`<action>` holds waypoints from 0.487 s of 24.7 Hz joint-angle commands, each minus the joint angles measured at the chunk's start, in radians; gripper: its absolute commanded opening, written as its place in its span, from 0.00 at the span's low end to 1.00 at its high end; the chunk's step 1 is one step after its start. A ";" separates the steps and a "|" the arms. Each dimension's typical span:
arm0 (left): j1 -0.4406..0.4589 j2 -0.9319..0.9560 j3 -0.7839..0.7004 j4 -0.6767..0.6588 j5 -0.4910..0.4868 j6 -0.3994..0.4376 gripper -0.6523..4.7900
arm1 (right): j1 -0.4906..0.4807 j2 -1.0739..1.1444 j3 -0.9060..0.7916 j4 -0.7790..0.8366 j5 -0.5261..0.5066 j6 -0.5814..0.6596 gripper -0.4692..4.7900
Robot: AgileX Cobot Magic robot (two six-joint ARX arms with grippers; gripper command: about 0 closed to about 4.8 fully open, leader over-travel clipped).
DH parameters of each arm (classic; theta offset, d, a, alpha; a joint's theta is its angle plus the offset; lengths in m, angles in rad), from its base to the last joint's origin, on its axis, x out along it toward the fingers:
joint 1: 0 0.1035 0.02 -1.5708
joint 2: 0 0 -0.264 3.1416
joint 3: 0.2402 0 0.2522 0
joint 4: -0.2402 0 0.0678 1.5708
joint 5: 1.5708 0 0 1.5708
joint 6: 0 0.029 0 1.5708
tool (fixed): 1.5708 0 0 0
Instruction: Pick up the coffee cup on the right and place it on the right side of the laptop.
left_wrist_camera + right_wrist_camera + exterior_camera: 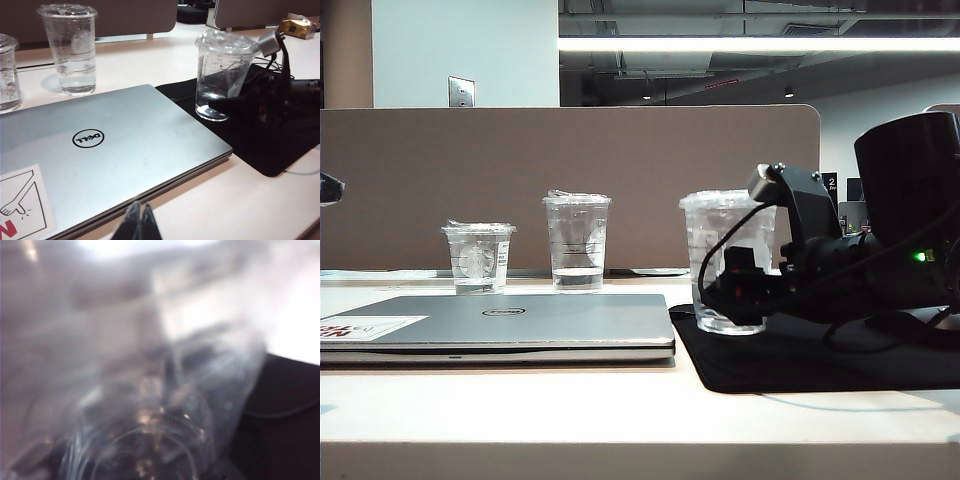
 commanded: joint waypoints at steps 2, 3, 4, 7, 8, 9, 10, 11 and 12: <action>0.001 0.000 0.003 0.006 0.003 0.004 0.11 | 0.001 -0.006 0.004 0.003 0.002 0.003 0.76; 0.001 0.000 0.003 0.006 0.003 0.004 0.11 | 0.001 -0.006 0.004 0.003 0.003 0.003 0.76; 0.001 0.000 0.003 0.006 0.003 0.004 0.11 | 0.001 -0.006 0.004 0.003 0.003 0.003 0.76; 0.001 0.000 0.003 0.006 0.003 0.004 0.11 | 0.001 -0.006 0.004 0.002 0.003 0.003 0.76; 0.001 0.000 0.003 0.006 0.003 0.004 0.11 | 0.001 -0.006 0.004 0.002 0.003 0.003 0.76; 0.001 0.000 0.003 0.006 0.003 0.004 0.11 | 0.001 -0.006 0.004 0.002 0.003 0.003 0.77; 0.001 0.000 0.003 0.006 0.003 0.004 0.11 | 0.001 -0.006 0.003 -0.001 0.002 0.003 0.77; 0.001 0.000 0.003 0.006 0.003 0.004 0.11 | 0.001 -0.006 0.003 -0.010 0.002 0.003 0.79; 0.001 0.000 0.003 0.006 0.003 0.004 0.11 | 0.001 -0.006 0.004 -0.019 0.002 0.003 0.83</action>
